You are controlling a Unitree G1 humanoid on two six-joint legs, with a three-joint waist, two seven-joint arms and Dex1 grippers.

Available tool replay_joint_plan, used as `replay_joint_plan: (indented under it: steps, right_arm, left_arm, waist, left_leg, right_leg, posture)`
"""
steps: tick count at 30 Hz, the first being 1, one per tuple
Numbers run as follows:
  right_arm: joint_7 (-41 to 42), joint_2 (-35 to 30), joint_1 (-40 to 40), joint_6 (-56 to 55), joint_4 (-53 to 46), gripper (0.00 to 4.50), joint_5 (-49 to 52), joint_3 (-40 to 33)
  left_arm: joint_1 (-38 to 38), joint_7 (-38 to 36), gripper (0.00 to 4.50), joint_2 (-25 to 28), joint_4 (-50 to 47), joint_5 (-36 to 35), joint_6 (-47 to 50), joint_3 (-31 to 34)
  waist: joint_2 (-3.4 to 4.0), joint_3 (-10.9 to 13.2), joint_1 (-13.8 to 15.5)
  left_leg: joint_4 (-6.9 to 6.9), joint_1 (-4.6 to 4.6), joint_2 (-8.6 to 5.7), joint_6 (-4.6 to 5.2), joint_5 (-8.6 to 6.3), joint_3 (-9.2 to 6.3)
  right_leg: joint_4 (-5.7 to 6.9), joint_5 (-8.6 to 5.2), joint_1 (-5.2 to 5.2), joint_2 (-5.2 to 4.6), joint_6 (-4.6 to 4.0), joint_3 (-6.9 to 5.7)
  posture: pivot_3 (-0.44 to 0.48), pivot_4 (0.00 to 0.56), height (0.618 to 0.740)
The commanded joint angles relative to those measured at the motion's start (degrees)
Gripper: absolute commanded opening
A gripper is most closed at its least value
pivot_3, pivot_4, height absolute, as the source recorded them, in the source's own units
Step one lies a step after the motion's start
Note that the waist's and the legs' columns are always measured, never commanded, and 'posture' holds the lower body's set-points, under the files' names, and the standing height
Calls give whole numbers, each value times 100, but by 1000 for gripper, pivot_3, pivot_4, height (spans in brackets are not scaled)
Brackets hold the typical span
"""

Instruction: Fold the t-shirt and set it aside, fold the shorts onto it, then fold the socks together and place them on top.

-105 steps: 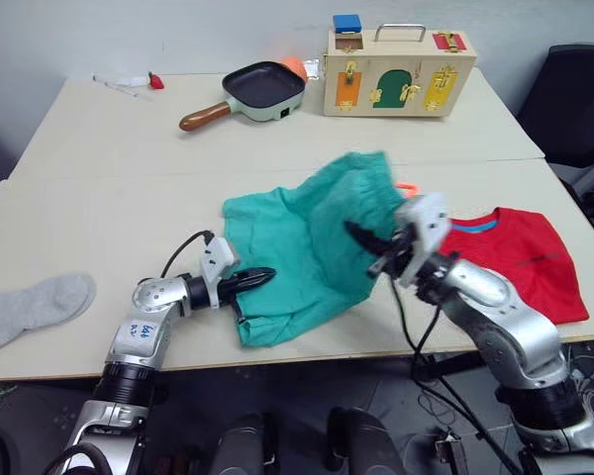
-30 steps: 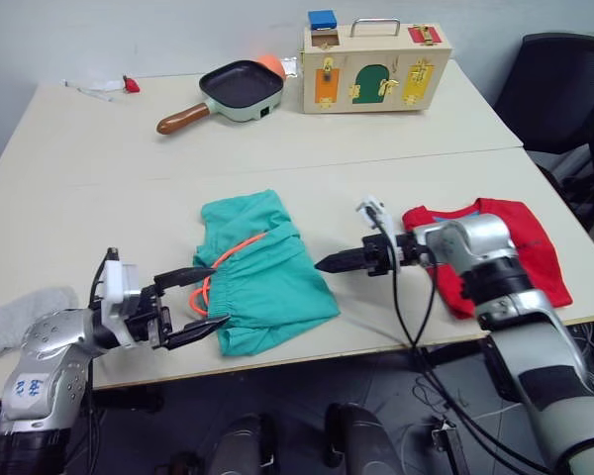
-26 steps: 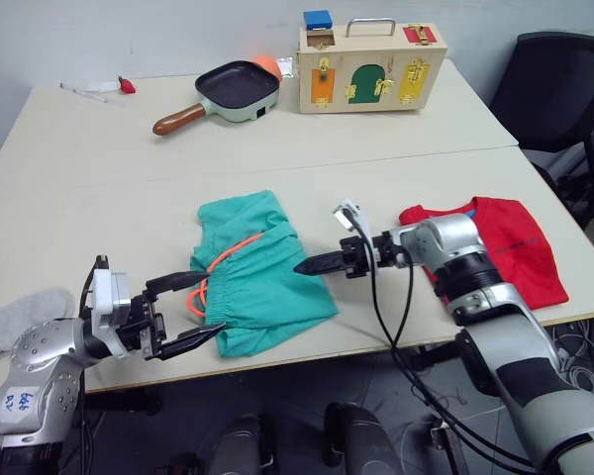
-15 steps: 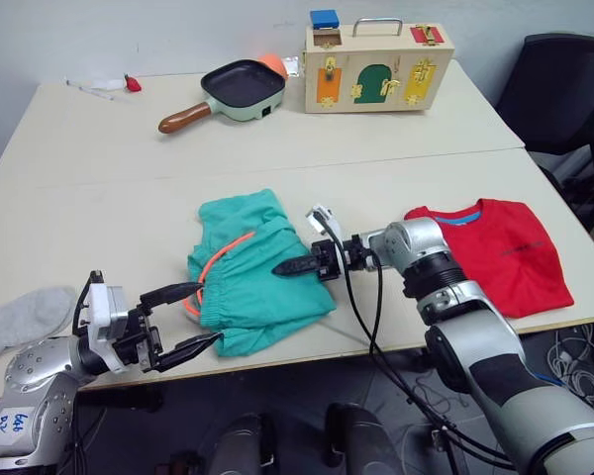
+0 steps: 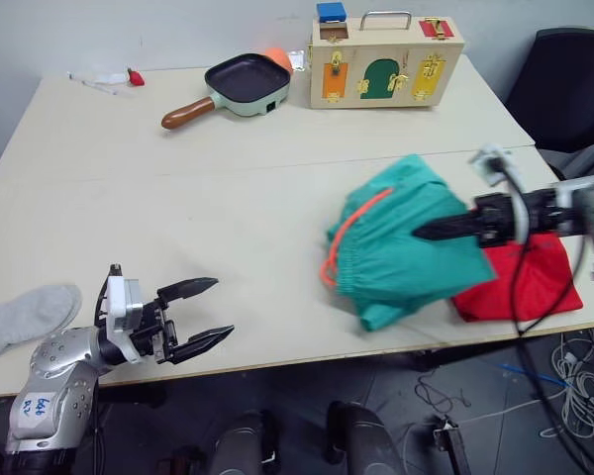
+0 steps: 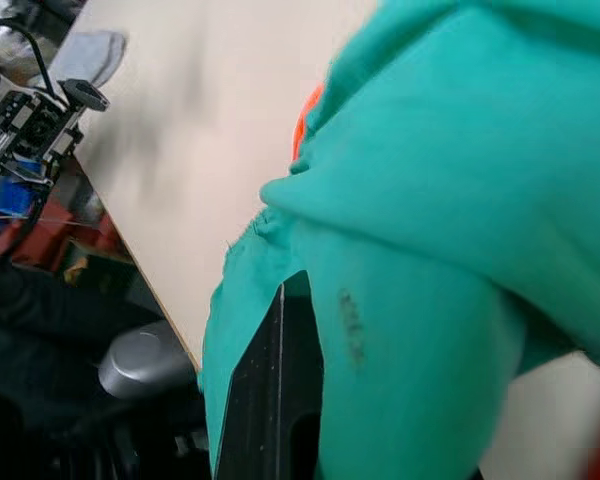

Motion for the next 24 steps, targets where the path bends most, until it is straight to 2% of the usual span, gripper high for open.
replay_joint_plan:
  steps: [1, 4, 8, 11, 15, 18, 22, 24]
  right_arm:
    - [491, -495, -267, -342, 458, 24, -213, 220]
    - [499, -770, -377, -1034, 1281, 24, -577, 592]
    - [499, -753, -585, -1976, 2474, 24, -1124, 851]
    - [310, -500, -709, -2790, 3357, 24, -1621, 753]
    - [-679, -43, -646, -3594, 4162, 24, -1814, 255]
    - [-948, 101, -560, -3610, 4490, 24, -1937, 8]
    - [-838, -44, -474, -3775, 4467, 1008, -2078, -208]
    - [-765, -231, -355, -4274, 4313, 1652, -2033, -454]
  left_arm:
    - [-78, -83, 4500, 18, -13, -14, -68, -40]
    - [-135, -46, 4500, 13, -55, -13, -23, -83]
    - [-123, 21, 4500, 38, -187, -57, 46, -95]
    - [-96, 73, 4500, 74, -295, -102, 118, -55]
    - [-33, 134, 4500, 125, -433, -156, 213, 33]
    - [74, 175, 4500, 188, -586, -219, 321, 128]
    - [241, 184, 4500, 315, -731, -346, 486, 275]
    - [298, 185, 4500, 380, -764, -373, 532, 352]
  waist:
    - [1, 1, -12]
    - [3, 2, -13]
    - [7, 4, 1]
    - [19, 10, 2]
    - [19, 11, -13]
    - [24, 12, -12]
    - [31, 14, -8]
    - [32, 14, 18]
  left_leg:
    - [0, 2, 0, 1, 1, 1]
    - [2, 3, 0, -2, 1, 3]
    - [3, 1, -1, -3, 1, 4]
    - [5, 0, -2, -1, 2, 8]
    - [10, 0, 1, -1, 5, 10]
    - [16, 0, -1, 2, 9, 12]
    - [19, 1, 1, 3, 12, 11]
    - [23, 1, 0, 5, 13, 12]
  right_leg:
    - [1, 0, 1, -2, 0, -1]
    - [2, 1, 0, -5, -1, 0]
    - [2, 1, -3, -5, -2, 0]
    - [3, 2, -4, -4, -1, -1]
    - [6, 2, -2, 2, -1, 0]
    - [15, 2, -2, 0, -1, 2]
    - [20, 2, -2, 0, -1, 3]
    - [21, 2, -1, 0, -1, 3]
  posture:
    - [0, 150, 740]
    - [0, 150, 740]
    - [0, 150, 740]
    - [0, 150, 740]
    - [0, 150, 740]
    - [0, 150, 740]
    - [0, 150, 740]
    - [0, 150, 740]
